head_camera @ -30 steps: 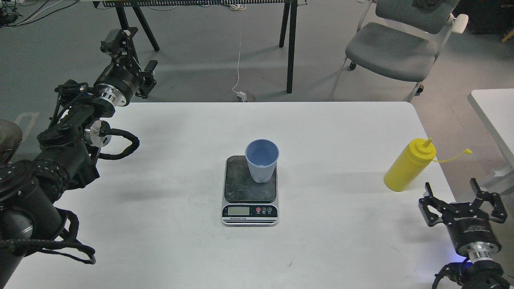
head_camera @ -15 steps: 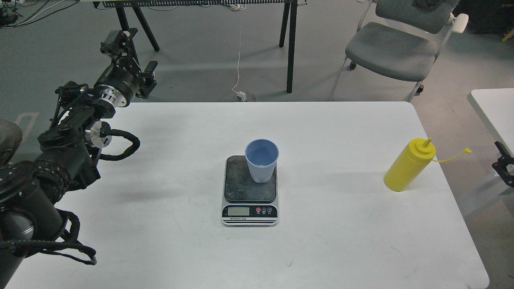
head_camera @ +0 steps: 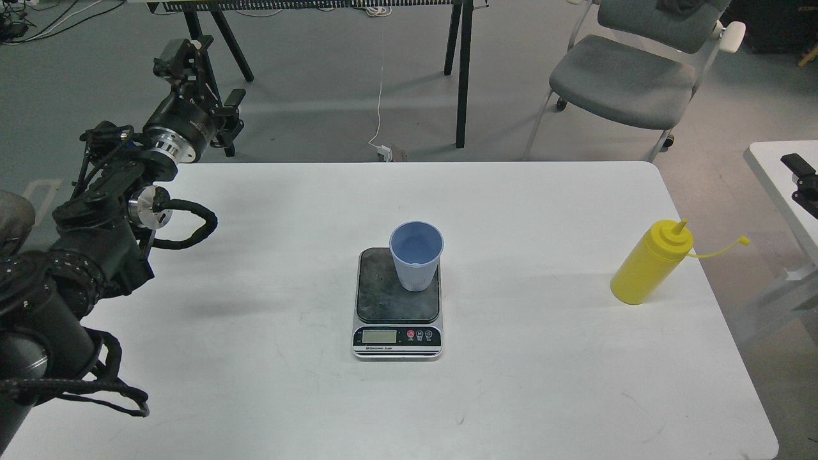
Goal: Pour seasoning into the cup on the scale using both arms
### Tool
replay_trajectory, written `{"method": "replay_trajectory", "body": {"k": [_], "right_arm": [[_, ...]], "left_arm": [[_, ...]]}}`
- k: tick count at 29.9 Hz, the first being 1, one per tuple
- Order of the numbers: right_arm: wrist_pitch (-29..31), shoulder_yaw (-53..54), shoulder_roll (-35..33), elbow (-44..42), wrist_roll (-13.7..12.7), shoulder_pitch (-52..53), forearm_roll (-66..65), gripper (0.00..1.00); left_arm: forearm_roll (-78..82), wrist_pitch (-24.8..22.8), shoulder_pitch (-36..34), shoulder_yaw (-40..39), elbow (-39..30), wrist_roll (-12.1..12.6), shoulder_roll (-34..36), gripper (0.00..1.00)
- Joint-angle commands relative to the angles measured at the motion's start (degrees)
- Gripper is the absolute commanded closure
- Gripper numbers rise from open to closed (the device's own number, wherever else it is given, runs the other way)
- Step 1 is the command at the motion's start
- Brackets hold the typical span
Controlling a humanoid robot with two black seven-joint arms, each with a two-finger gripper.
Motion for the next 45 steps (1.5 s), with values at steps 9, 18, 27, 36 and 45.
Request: {"method": "replay_trajectory", "body": {"k": [9,18,27,36,45], "right_arm": [[0.0,1.9,7.6,-0.8,-0.1,3.9,1.4,0.02],[0.0,0.9,13.7,-1.0,-2.5,6.4,6.8,0.01],[0.0,1.0,16.0,-2.9,-2.4,8.5,7.3,0.0],[0.0,1.1,16.7,-2.9,-2.1,8.3,7.6,0.0],[0.0,1.1,16.9,-3.1,-2.1,8.2,7.5,0.0]], "left_arm": [[0.0,0.0,0.1,-0.1,0.0,0.0,1.8,0.01],[0.0,0.0,-0.3,-0.2,0.0,0.0,1.9,0.01],[0.0,0.0,-0.6,-0.3,0.0,0.0,1.8,0.01],[0.0,0.0,-0.5,-0.2,0.0,0.0,1.8,0.01],[0.0,0.0,-0.6,-0.2,0.0,0.0,1.6,0.01]]}}
